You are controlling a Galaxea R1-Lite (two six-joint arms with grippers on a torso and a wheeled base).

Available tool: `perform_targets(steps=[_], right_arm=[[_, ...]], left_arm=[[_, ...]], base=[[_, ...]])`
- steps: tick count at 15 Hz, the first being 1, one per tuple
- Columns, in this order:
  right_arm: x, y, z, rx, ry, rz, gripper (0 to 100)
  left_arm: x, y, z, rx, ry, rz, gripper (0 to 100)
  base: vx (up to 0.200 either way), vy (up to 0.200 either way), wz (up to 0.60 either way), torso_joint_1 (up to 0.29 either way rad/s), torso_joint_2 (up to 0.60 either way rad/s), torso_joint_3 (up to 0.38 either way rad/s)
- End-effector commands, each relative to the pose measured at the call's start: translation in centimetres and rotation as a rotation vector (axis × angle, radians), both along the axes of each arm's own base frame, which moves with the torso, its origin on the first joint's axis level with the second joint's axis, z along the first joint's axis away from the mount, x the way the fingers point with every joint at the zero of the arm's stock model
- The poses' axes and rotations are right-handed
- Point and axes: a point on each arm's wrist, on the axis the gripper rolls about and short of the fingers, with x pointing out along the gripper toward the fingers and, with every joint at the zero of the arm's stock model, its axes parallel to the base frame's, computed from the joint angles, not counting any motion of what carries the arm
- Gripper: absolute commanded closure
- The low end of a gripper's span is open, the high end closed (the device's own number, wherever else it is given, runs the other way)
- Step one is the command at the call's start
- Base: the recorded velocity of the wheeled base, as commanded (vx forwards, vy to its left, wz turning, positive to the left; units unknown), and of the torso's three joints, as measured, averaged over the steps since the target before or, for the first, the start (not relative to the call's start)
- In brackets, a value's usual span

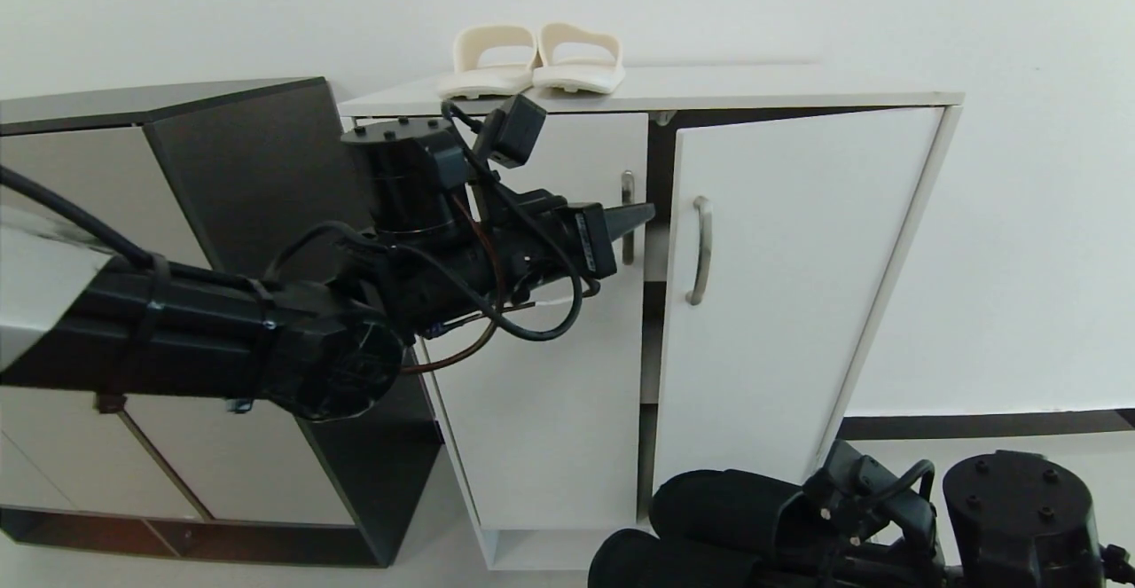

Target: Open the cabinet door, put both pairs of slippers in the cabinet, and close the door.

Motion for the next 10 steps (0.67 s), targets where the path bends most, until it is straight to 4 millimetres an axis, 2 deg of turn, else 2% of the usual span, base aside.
perform_targets(steps=[1,6,9,10], right_arm=[[-0.1,0.0,0.0,-0.001,0.001,0.005,100],[-0.3,0.1,-0.4,-0.021,0.007,0.019,100],[-0.4,0.1,-0.9,-0.046,0.005,0.031,100],[-0.4,0.1,-0.9,-0.046,0.007,0.032,100]], left_arm=[[2.5,-1.0,-1.5,0.011,0.024,0.015,100],[4.0,-1.9,-1.0,0.001,0.036,0.013,100],[4.2,-2.2,-1.0,-0.002,0.033,0.009,100],[4.1,-2.4,-1.0,-0.002,0.033,0.006,100]], base=[[0.000,0.000,0.00,0.000,0.00,0.000],[0.000,0.000,0.00,0.000,0.00,0.000],[0.000,0.000,0.00,0.000,0.00,0.000],[-0.200,0.000,0.00,0.007,0.00,-0.002]])
